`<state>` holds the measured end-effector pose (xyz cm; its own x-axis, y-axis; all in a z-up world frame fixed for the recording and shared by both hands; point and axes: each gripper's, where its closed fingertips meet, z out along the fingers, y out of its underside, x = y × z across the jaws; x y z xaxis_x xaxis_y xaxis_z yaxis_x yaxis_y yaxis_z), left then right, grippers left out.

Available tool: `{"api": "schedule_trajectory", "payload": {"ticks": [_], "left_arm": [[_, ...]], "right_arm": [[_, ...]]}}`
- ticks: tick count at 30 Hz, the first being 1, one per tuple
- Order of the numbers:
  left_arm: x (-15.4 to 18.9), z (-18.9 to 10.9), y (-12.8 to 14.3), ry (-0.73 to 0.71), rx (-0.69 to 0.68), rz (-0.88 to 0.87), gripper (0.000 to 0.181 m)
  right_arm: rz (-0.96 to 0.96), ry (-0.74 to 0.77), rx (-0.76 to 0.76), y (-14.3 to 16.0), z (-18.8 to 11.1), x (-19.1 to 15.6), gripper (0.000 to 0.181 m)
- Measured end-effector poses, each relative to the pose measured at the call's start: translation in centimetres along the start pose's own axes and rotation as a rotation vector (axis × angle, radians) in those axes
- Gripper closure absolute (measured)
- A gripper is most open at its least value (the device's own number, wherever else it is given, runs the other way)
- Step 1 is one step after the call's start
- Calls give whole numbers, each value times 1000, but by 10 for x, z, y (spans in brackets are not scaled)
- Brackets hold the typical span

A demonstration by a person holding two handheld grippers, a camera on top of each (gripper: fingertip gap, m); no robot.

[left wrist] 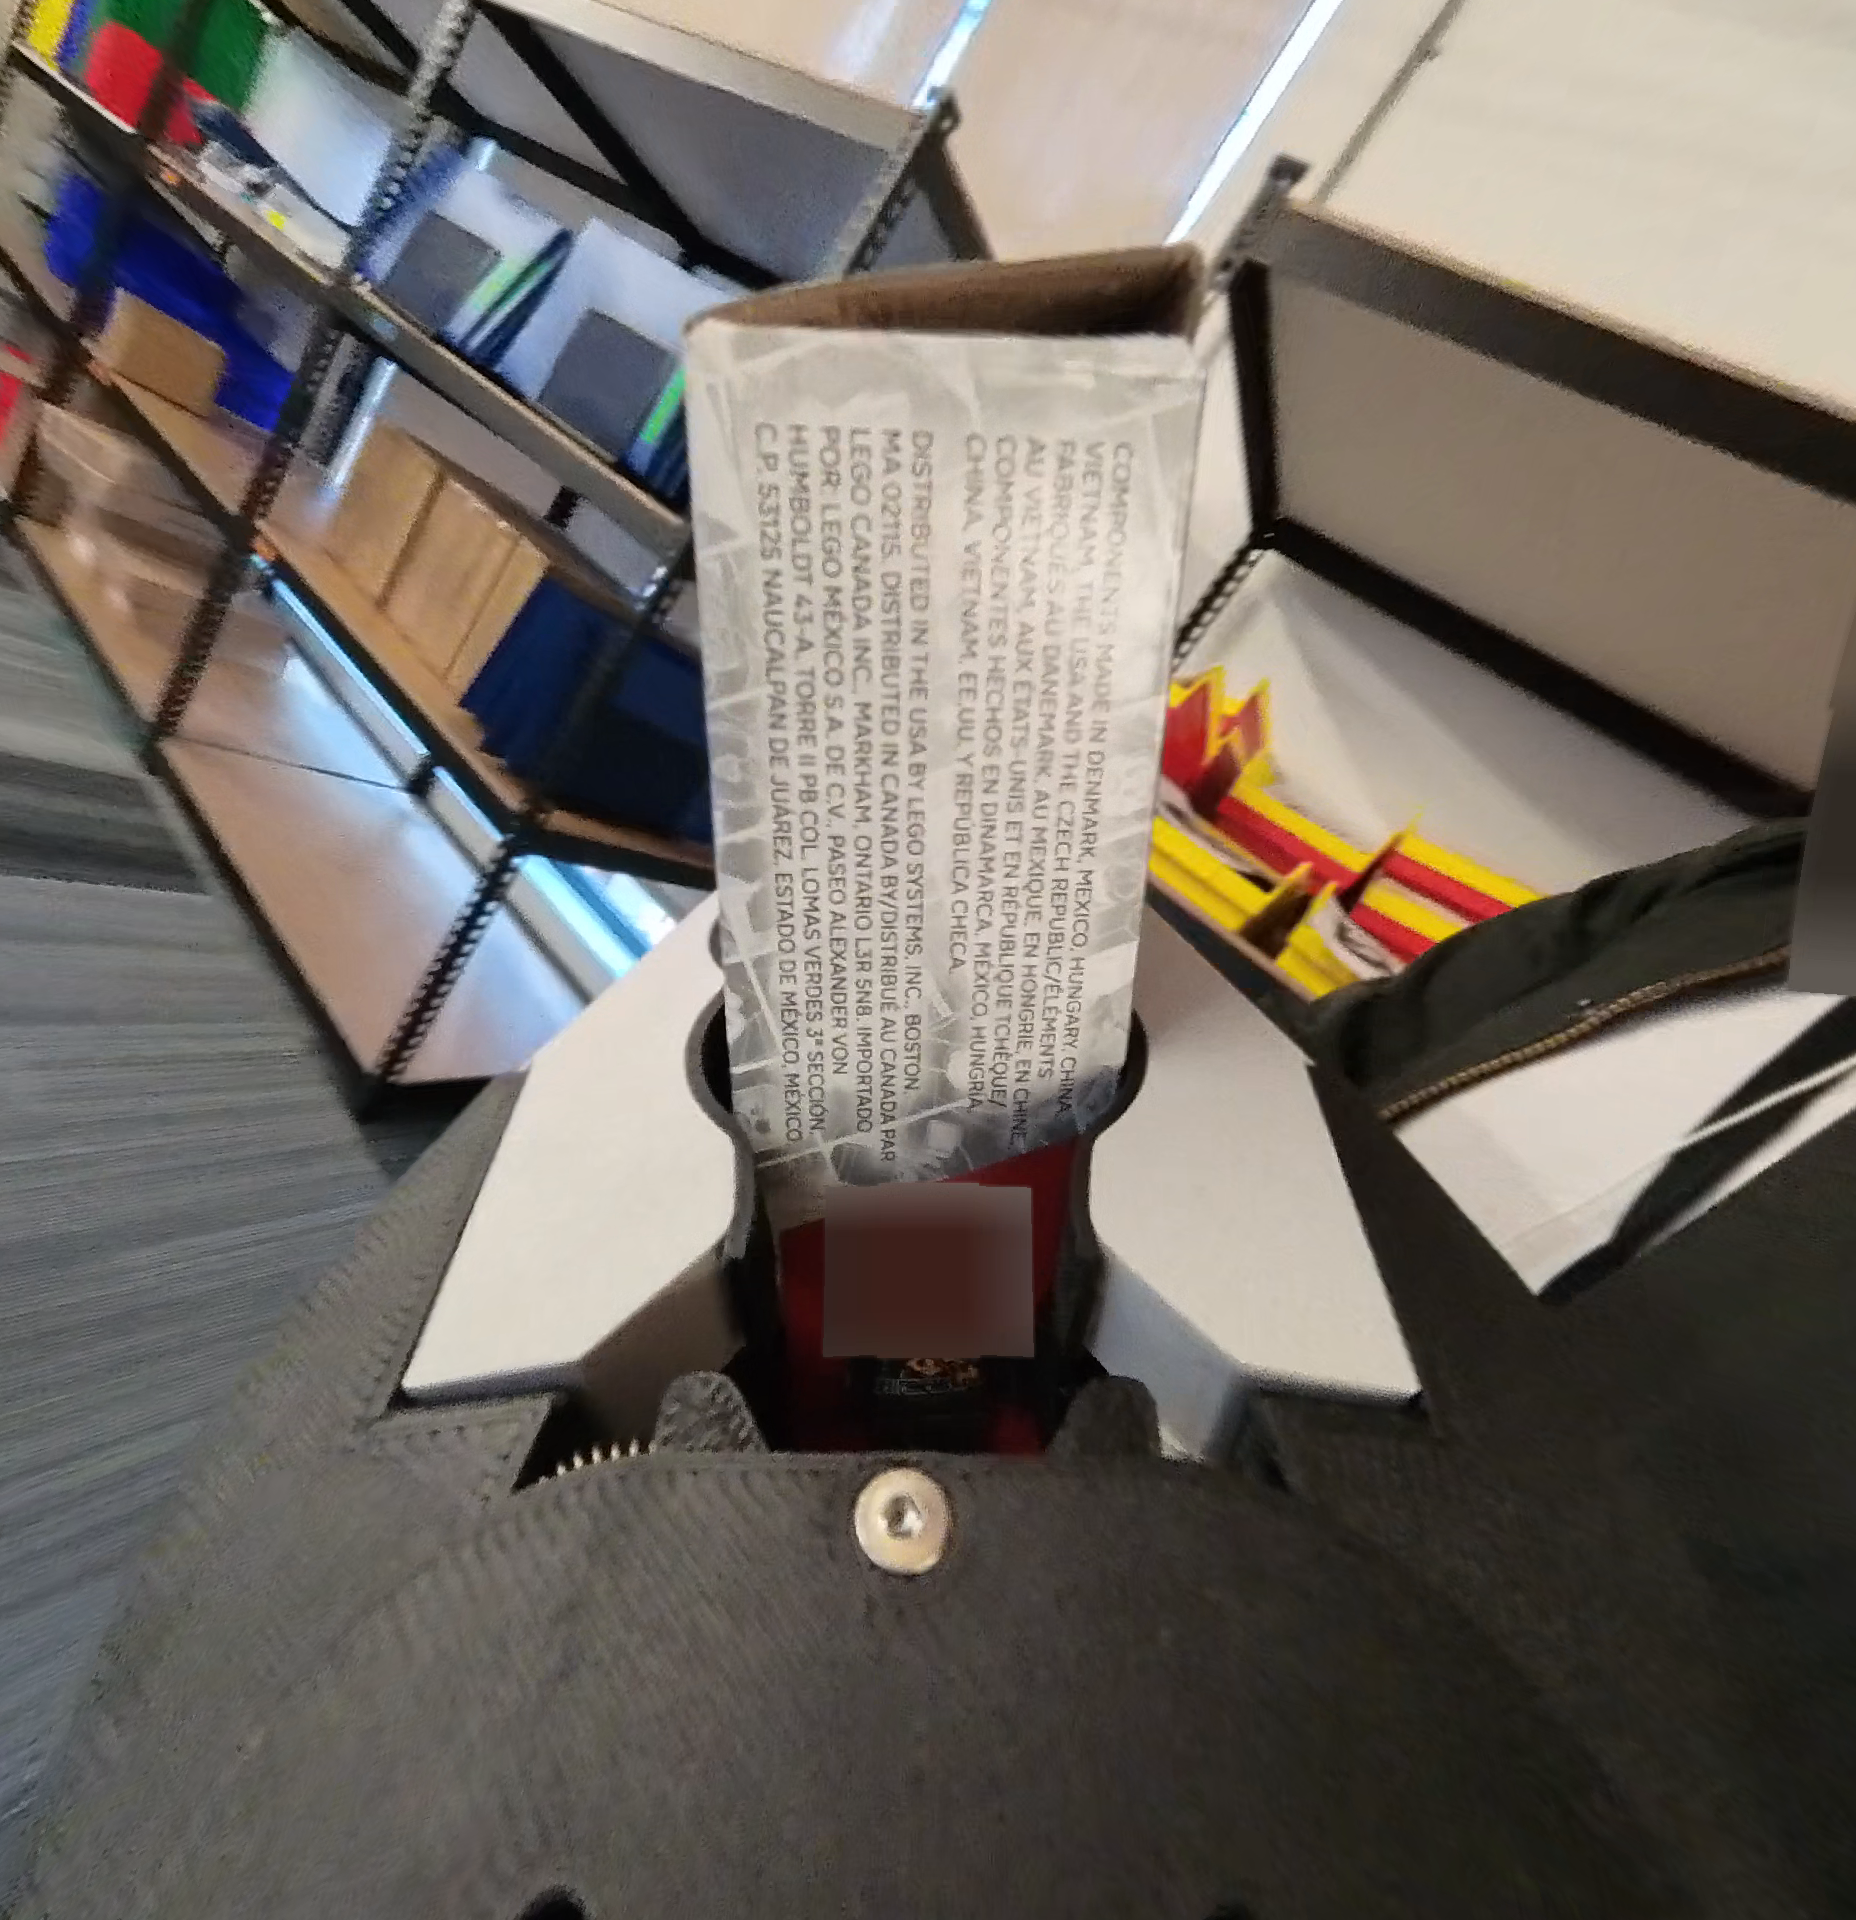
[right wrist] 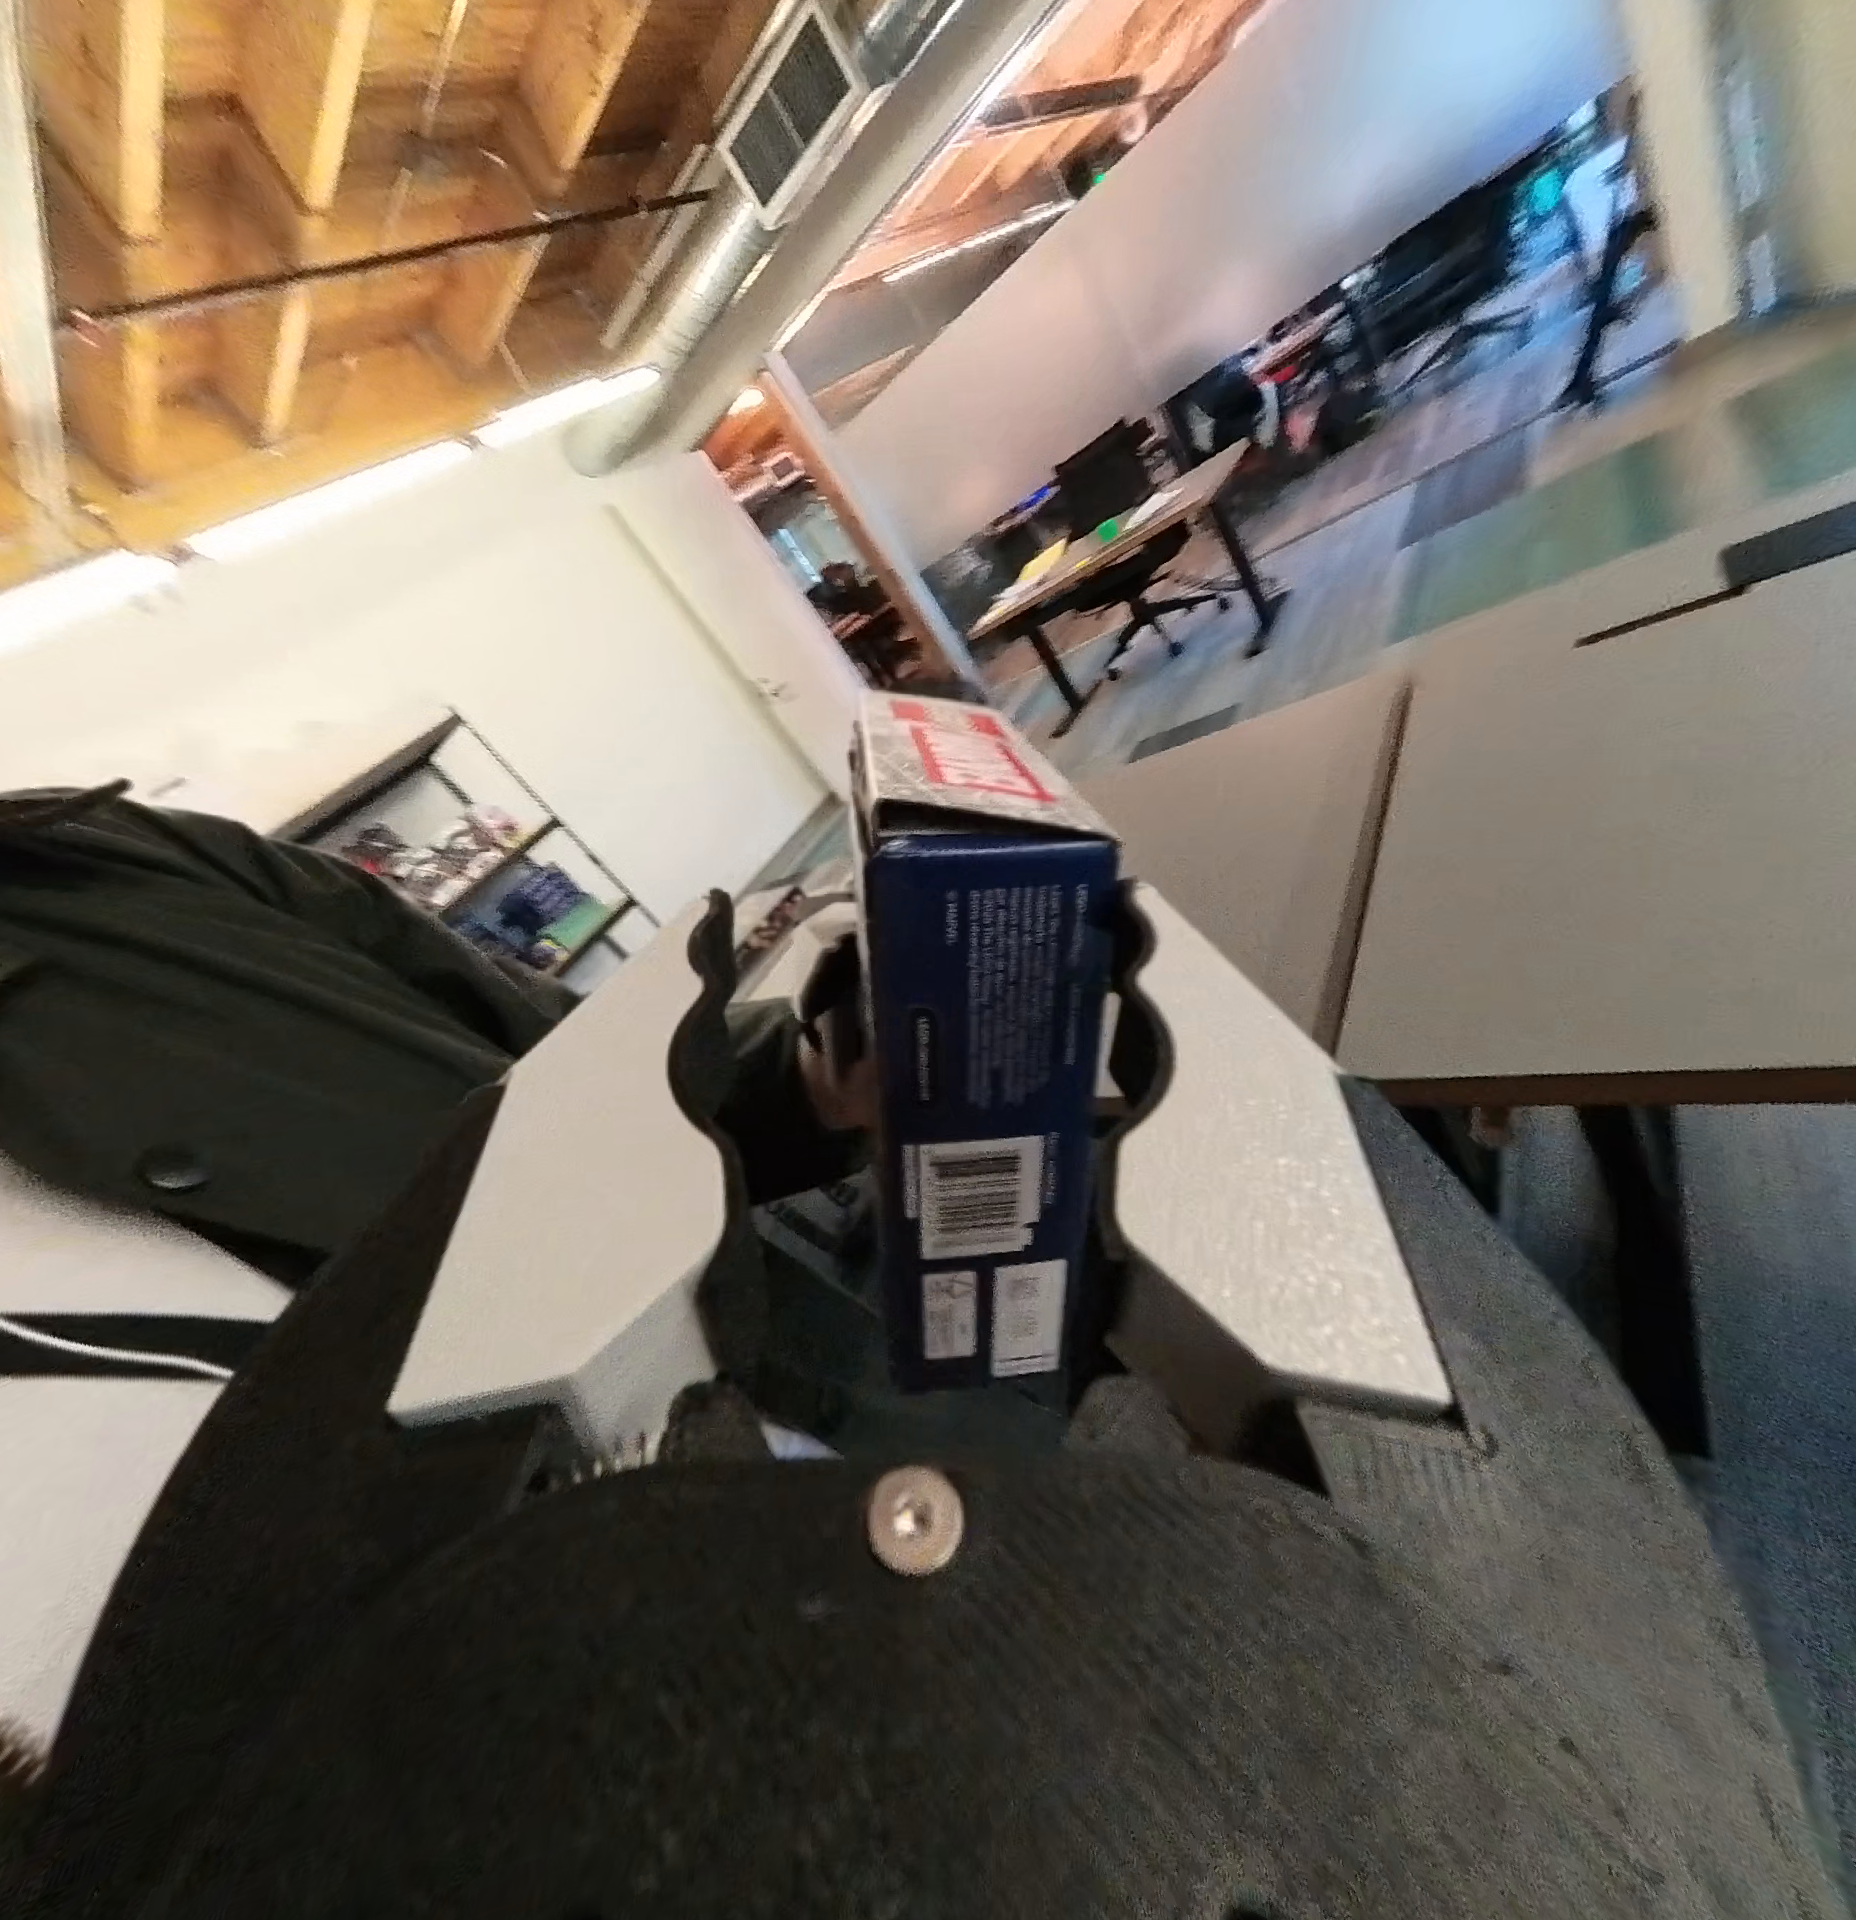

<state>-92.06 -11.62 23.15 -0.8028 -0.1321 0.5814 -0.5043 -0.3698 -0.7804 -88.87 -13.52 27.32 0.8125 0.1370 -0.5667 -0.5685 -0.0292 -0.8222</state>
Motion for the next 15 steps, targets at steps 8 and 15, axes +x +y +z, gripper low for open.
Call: {"api": "schedule_trajectory", "payload": {"ticks": [8, 15], "left_arm": [[-122, 15, -73, -52, 18, 10, 118], [-240, 8, -113, -241, 169, -64, 114]], "right_arm": [[37, -62, -136, -40, 32, 136, 128], [254, -216, -222, -62, 43, 259, 129]]}}
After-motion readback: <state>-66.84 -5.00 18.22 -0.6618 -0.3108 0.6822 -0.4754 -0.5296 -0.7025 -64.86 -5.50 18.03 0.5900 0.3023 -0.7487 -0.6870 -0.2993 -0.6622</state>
